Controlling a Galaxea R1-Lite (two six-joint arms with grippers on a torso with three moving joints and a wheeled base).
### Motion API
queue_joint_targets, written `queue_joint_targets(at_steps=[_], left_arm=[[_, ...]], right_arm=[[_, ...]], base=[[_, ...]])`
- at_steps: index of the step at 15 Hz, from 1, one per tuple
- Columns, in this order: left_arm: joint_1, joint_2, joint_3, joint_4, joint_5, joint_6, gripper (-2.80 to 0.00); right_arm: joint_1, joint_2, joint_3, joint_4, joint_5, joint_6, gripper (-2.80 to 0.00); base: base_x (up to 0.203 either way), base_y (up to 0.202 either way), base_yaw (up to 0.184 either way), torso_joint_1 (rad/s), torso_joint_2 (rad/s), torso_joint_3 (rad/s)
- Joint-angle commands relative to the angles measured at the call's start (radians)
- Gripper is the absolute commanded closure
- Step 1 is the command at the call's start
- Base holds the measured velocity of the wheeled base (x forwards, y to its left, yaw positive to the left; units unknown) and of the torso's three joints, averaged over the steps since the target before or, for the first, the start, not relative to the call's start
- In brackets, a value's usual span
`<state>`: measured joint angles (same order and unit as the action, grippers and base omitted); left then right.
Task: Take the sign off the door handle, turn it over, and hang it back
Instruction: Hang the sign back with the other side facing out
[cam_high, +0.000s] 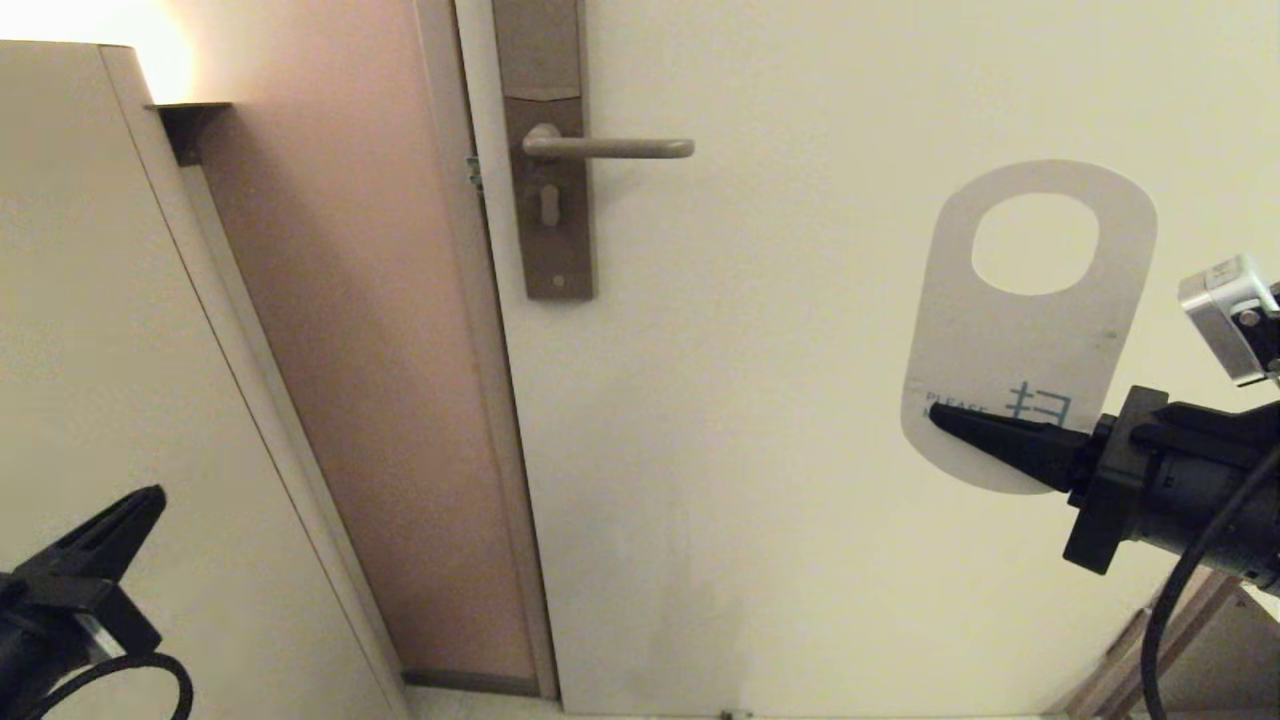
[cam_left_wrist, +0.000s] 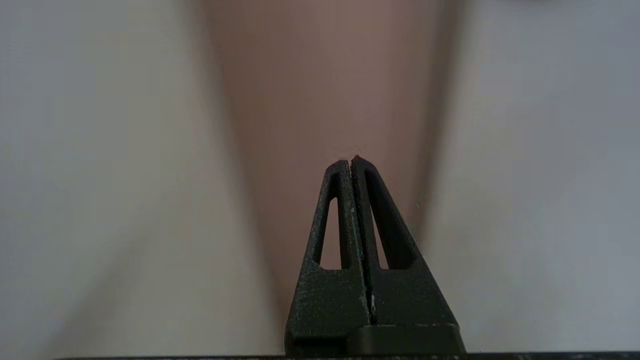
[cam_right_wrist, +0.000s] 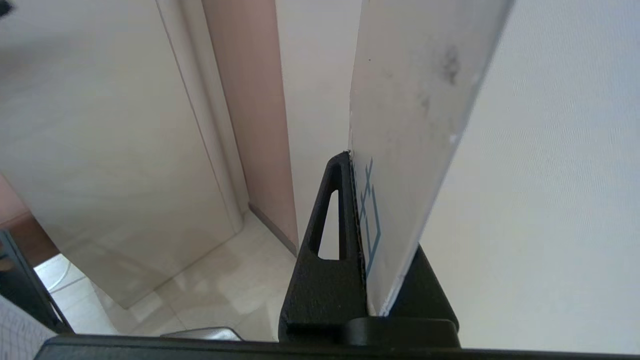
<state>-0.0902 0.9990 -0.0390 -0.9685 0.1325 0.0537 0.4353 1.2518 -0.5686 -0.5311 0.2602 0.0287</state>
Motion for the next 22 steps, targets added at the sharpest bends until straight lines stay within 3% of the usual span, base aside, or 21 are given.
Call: queue_joint_targets(at_steps=[1, 4, 7, 9, 14, 18, 22], left_arm=[[0.044, -0.089, 0.033, 0.005, 0.015, -0.001, 0.0], [0.065, -0.257, 0.038, 0.146, 0.018, 0.0, 0.0], [0.07, -0.499, 0.039, 0.38, 0.022, -0.003, 0.0], [0.068, -0.564, 0.039, 0.525, 0.026, -0.013, 0.0], [0.046, -0.732, 0.039, 0.742, -0.031, -0.013, 0.0], [0.051, -0.768, 0.039, 0.828, -0.041, -0.014, 0.0], [0.076, -0.864, 0.039, 0.904, -0.162, 0.015, 0.0]], right_arm=[[0.0, -0.023, 0.013, -0.004, 0.001, 0.002, 0.0], [0.0, -0.028, 0.019, -0.003, 0.001, 0.002, 0.0], [0.0, -0.041, 0.047, -0.004, 0.002, 0.002, 0.0], [0.0, -0.051, 0.07, -0.004, 0.002, 0.002, 0.0], [0.0, -0.061, 0.091, -0.004, 0.002, 0.001, 0.0], [0.0, -0.057, 0.092, -0.004, 0.002, 0.0, 0.0], [0.0, -0.054, 0.102, -0.003, 0.002, 0.003, 0.0]], base=[[0.0, 0.0, 0.0, 0.0, 0.0, 0.0], [0.0, 0.0, 0.0, 0.0, 0.0, 0.0], [0.0, 0.0, 0.0, 0.0, 0.0, 0.0], [0.0, 0.0, 0.0, 0.0, 0.0, 0.0], [0.0, 0.0, 0.0, 0.0, 0.0, 0.0], [0.0, 0.0, 0.0, 0.0, 0.0, 0.0], [0.0, 0.0, 0.0, 0.0, 0.0, 0.0]])
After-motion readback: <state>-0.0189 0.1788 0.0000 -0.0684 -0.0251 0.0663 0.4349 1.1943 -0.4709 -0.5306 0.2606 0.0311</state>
